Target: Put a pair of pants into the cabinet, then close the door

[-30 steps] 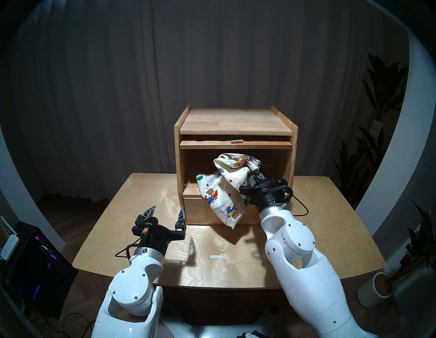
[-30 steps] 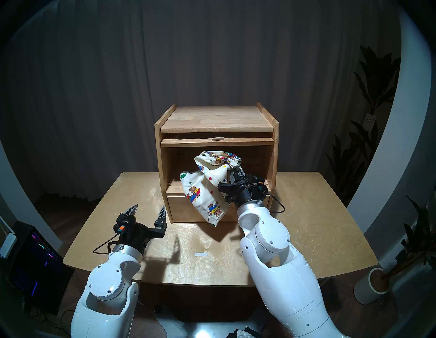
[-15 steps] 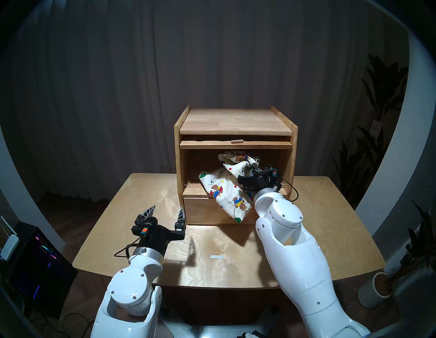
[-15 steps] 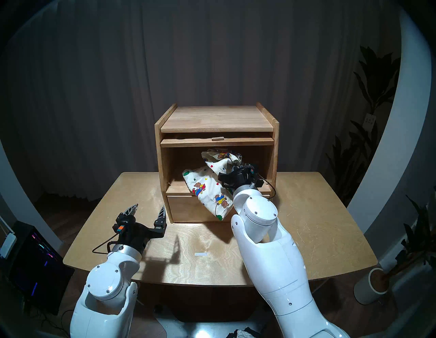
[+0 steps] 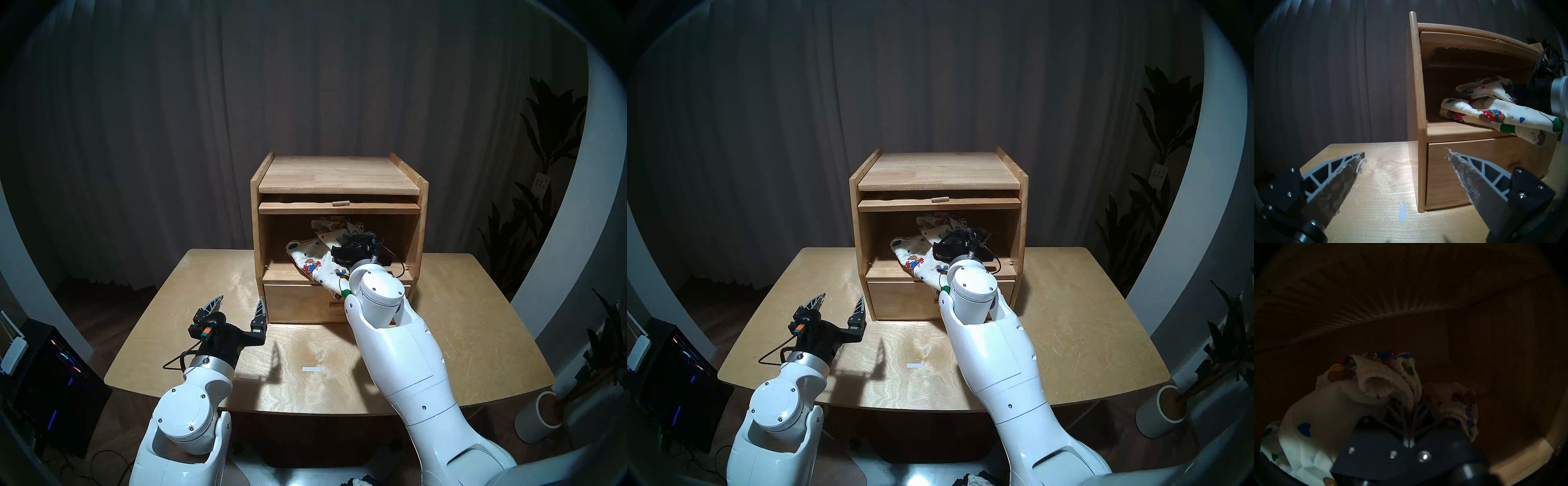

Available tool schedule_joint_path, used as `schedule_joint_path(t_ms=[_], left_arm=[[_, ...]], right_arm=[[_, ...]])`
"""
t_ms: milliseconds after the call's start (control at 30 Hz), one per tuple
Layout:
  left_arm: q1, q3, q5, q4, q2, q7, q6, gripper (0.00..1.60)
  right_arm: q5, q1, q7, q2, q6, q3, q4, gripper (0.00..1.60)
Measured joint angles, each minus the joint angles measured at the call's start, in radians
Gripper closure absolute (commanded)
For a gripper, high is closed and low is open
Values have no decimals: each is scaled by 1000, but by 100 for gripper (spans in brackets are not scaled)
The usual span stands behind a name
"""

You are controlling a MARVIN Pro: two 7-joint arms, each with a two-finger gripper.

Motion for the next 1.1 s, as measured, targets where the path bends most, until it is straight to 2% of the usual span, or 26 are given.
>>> schedule_joint_path(t_ms=[467,800,833,867,1000,1100], left_arm=[[1,-4,-4,0,0,-9,0,0],[3,-6,-6,-4,-1,-13,0,0],[3,-6,-6,-5,-1,-14,0,0],[3,-6,-6,-5,-1,-14,1,0],[5,-7,-6,-11,-1,-15,2,0],[8,-7,-6,-15,-1,-15,5,0]], right_arm=[[-83,129,23,-28,-45,30,187,160],[-133,222,27,-63,-119,23,346,160],[-137,232,27,-66,-132,23,365,109],[-140,238,27,-67,-142,23,377,0],[-153,265,17,-69,-198,21,427,0],[-164,264,5,-63,-240,19,420,0]])
